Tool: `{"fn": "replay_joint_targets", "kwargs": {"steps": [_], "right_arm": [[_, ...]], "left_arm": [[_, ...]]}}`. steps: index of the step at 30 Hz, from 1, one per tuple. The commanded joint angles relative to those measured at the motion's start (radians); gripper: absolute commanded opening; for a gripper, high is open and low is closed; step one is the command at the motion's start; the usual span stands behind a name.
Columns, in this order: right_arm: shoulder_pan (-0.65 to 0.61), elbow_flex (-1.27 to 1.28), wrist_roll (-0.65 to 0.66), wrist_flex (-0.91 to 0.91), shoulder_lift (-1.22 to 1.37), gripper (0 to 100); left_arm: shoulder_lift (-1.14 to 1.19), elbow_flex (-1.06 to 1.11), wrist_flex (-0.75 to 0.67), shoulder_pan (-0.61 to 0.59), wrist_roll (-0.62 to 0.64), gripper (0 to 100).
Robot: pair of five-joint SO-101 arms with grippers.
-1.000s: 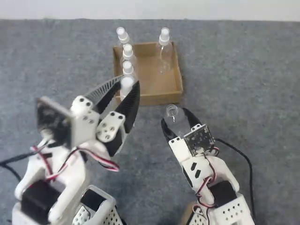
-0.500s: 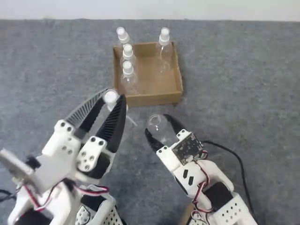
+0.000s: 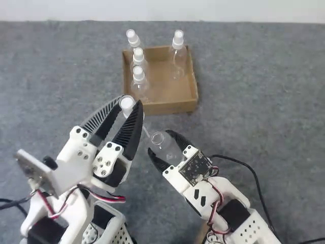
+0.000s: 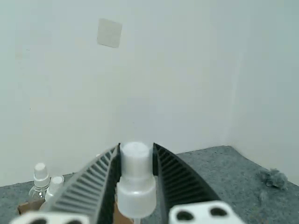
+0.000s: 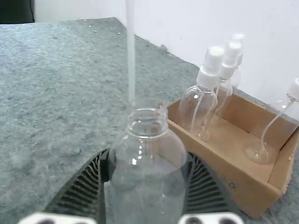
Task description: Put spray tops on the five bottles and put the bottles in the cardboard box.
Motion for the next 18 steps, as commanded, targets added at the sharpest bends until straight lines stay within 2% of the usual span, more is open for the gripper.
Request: {"fn": "replay_joint_targets", "kwargs": {"steps": [1, 7, 11, 18], "right_arm": [[-0.010, 0.020, 0.014, -0.007, -0.022, 3.4], [-0.010, 0.020, 0.014, -0.005, -0.022, 3.4], [-0.010, 0.020, 0.014, -0.005, -0.022, 3.2], [-0.010, 0.020, 0.014, -0.005, -0.022, 3.2]], "left_arm": [[-0.006, -0.012, -0.040, -0.002, 0.015, 1], [-0.006, -0.053, -0.061, -0.002, 0.014, 1], [-0.006, -0.090, -0.026, -0.002, 0.014, 1], [-0.006, -0.038, -0.020, -0.002, 0.012, 1]]}}
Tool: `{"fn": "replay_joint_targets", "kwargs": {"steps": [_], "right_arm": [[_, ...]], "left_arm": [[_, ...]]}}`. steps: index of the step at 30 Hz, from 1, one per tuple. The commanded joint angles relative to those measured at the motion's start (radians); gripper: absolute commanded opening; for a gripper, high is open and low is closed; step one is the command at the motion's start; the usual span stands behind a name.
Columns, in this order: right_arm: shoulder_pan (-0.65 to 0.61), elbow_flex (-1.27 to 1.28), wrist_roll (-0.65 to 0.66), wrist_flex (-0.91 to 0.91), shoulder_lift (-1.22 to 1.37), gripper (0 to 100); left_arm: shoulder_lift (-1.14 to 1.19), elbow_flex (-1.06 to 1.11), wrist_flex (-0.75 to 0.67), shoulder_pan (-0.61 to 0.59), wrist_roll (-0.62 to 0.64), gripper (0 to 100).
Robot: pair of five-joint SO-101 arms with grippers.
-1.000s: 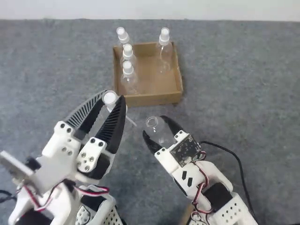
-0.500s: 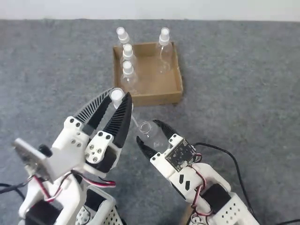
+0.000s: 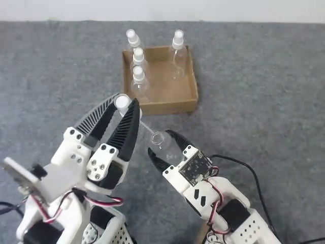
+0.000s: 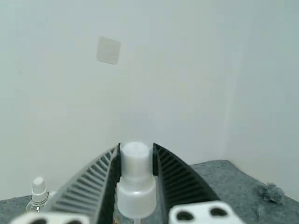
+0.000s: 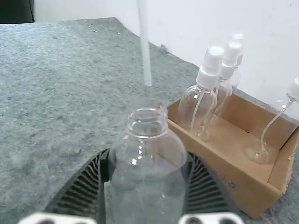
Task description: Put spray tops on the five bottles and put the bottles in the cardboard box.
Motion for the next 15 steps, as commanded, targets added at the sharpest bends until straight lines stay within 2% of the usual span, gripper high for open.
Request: {"fn": "replay_joint_targets", "kwargs": {"steps": [1, 15], "right_arm": [[-0.010, 0.020, 0.014, -0.005, -0.022, 3.2], [-0.007, 0.020, 0.014, -0.005, -0.022, 3.3]], "left_arm": [[-0.006, -0.001, 0.003, -0.003, 0.008, 1], [-0.006, 0.090, -0.011, -0.002, 0.008, 1]]}}
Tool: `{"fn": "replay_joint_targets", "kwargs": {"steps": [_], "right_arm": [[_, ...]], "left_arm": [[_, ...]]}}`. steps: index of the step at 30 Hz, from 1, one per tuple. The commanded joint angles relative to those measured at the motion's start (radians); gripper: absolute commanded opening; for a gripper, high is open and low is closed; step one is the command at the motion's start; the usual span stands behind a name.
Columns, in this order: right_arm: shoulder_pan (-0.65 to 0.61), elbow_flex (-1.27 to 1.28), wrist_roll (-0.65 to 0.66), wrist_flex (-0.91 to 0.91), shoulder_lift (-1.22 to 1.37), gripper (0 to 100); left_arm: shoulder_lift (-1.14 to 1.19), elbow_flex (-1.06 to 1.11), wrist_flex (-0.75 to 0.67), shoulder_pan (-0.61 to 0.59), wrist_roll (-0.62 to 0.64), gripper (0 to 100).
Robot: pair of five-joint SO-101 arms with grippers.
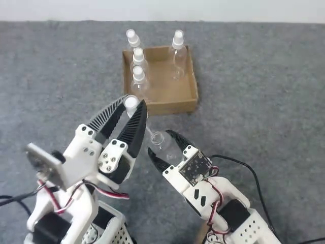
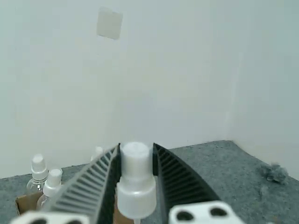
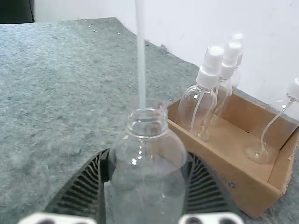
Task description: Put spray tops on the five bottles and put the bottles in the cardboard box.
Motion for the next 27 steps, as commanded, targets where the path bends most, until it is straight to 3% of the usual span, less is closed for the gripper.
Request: {"fn": "replay_joint_targets", "kwargs": {"steps": [1, 9, 16, 27], "right_arm": [[-0.007, 0.020, 0.014, -0.005, -0.022, 3.2], [-0.004, 0.020, 0.014, -0.007, -0.022, 3.1], [-0.004, 0.020, 0.014, -0.008, -0.022, 3.1], [-0.002, 0.020, 0.015, -0.007, -0.022, 3.1]], "left_arm": [[-0.006, -0.004, -0.008, 0.002, 0.008, 1], [-0.006, 0.024, -0.005, 0.006, 0.008, 2], [-0.006, 0.022, 0.025, 0.002, 0.015, 14], [-0.006, 0.022, 0.025, 0.000, 0.008, 14]]}}
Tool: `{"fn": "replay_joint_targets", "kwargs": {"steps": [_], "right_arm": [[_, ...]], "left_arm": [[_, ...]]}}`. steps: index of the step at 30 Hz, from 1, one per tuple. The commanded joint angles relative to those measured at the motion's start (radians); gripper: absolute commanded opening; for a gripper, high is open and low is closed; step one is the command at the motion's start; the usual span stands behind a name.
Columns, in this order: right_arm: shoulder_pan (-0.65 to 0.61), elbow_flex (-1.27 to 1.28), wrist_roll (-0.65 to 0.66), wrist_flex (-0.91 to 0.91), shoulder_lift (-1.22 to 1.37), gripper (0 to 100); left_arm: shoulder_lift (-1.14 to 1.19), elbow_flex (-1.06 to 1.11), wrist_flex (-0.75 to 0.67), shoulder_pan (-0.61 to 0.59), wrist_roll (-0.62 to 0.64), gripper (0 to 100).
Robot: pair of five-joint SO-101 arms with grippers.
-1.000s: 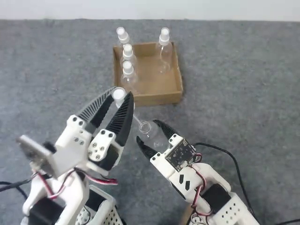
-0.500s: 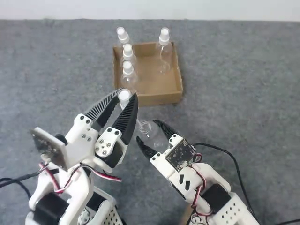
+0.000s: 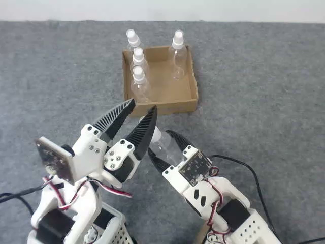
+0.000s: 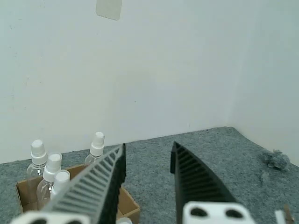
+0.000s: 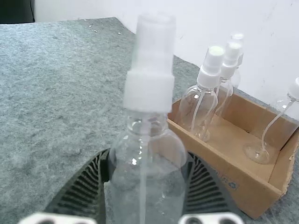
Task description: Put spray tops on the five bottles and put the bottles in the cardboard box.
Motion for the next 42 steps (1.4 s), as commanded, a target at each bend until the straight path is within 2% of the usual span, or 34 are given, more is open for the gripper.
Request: {"fn": "replay_joint_targets", "kwargs": {"steps": [1, 5, 13, 17, 21, 24, 27, 33, 42], "right_arm": [[-0.002, 0.020, 0.015, -0.007, -0.022, 3.1], [0.016, 0.020, 0.015, -0.007, -0.022, 3.1], [0.136, 0.020, 0.014, -0.010, -0.022, 3.1], [0.174, 0.021, 0.012, 0.019, -0.022, 3.0], [0.180, 0.021, 0.008, 0.048, -0.022, 3.0], [0.180, 0.021, 0.005, 0.047, -0.022, 3.0], [0.180, 0.021, 0.005, 0.048, -0.022, 3.0], [0.182, 0.017, 0.009, 0.041, -0.022, 3.0], [0.174, 0.014, 0.006, -0.025, -0.024, 3.0]], "left_arm": [[-0.006, -0.010, 0.002, -0.002, 0.005, 14], [-0.006, -0.010, 0.015, -0.002, -0.012, 14], [-0.006, -0.016, 0.023, -0.002, -0.138, 3], [-0.006, -0.018, 0.021, -0.023, -0.184, 2], [-0.006, -0.016, -0.025, -0.161, -0.166, 2], [-0.006, -0.010, -0.040, -0.269, -0.104, 2], [-0.006, 0.012, -0.035, -0.325, -0.034, 2], [-0.006, 0.116, -0.066, -0.344, -0.003, 2], [-0.006, 0.329, -0.273, -0.344, -0.002, 2]]}}
